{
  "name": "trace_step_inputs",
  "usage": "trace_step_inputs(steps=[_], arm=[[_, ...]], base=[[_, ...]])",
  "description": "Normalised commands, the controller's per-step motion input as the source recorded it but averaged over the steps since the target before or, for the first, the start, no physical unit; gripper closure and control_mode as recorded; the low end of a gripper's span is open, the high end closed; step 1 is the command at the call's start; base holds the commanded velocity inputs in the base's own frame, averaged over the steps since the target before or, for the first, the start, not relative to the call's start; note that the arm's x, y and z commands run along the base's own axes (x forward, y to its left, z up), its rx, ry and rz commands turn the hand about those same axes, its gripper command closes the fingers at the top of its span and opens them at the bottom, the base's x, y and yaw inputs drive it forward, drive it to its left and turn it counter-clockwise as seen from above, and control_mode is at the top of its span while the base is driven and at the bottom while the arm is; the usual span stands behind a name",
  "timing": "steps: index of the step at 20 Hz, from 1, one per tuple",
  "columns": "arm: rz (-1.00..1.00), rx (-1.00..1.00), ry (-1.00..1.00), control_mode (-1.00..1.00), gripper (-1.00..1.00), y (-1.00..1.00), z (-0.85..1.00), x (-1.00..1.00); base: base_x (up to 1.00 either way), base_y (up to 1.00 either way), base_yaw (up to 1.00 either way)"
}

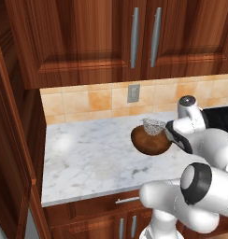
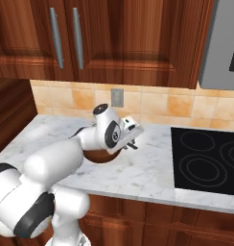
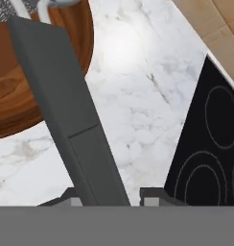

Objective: Open the cabinet and setup a tea strainer by placing it in the bowl upright.

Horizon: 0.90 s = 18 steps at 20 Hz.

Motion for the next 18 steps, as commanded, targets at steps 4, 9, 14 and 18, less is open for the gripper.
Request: trace_step_inputs(steps=[4, 9, 14, 18], arm=[[0.12, -0.01, -0.29, -1.00, 1.00, 0.00, 0.00, -0.35], [0.15, -0.12, -0.26, -1.00, 1.00, 0.00, -0.10, -0.24], [0.09, -0.23, -0.12, -1.00, 1.00, 0.00, -0.29, -0.01], [0.09, -0.19, -0.12, -1.00, 1.00, 0.00, -0.21, 0.00]], base=[[0.00, 0.00, 0.00], [0.00, 0.00, 0.00], [0.00, 0.00, 0.00], [0.00, 0.00, 0.00]])
